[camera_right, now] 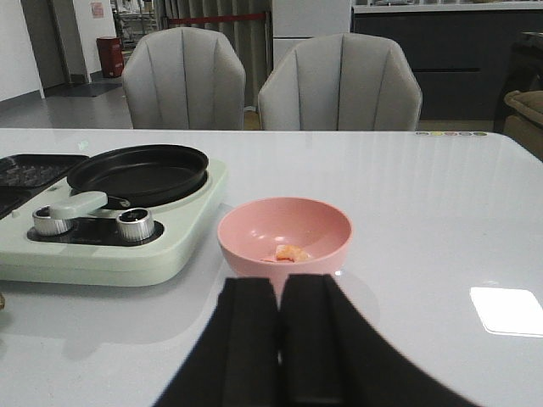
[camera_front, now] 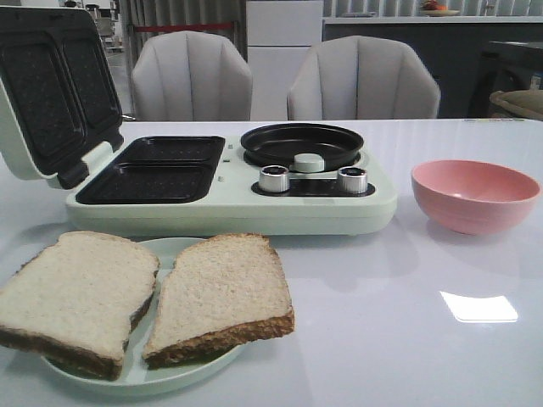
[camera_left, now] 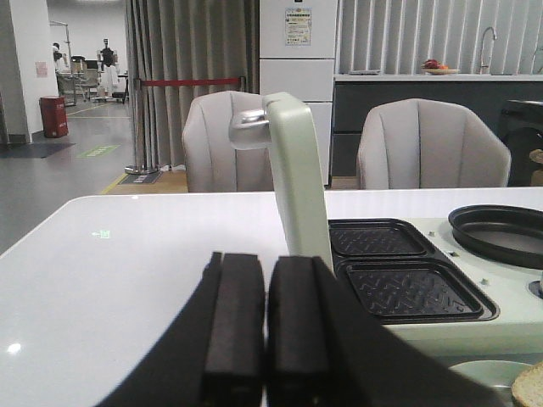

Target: Make breakfast with bread and shrimp

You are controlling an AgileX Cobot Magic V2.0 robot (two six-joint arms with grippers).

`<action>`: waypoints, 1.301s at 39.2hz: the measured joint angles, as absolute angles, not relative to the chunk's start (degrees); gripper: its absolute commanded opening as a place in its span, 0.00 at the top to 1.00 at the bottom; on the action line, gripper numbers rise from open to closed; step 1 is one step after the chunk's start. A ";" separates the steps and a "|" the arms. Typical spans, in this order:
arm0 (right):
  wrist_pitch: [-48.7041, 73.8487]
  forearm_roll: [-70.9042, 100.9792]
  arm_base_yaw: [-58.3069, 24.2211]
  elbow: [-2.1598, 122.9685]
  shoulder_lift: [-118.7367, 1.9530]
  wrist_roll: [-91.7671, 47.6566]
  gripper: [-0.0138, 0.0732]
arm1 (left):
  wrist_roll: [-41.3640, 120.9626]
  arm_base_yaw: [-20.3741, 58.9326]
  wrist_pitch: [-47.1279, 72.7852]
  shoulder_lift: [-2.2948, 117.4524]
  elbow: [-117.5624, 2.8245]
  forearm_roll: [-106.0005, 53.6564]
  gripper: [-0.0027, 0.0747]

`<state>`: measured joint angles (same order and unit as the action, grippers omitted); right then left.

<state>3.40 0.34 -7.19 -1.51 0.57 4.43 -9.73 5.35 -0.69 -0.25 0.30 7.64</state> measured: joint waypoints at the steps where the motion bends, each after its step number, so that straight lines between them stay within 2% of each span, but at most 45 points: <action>1: 3.40 0.34 -7.19 -1.51 0.57 4.43 0.68 | -9.73 5.35 -0.69 -0.25 0.30 7.64 0.82; 36: 3.40 0.34 -7.19 -1.51 0.57 4.43 0.68 | -9.73 5.35 -0.81 -0.25 0.30 7.64 0.82; 40: 3.40 0.34 -7.19 -1.51 0.57 4.43 0.68 | -9.73 5.35 -4.21 -0.25 0.30 7.64 0.82; 47: 3.40 0.34 -7.19 -1.51 0.57 4.43 0.68 | -9.73 5.35 -18.14 -0.25 0.30 7.64 0.82; 51: 3.40 0.34 -7.19 -1.51 0.57 4.43 0.68 | -9.86 5.35 -18.78 -0.25 -0.77 7.64 0.82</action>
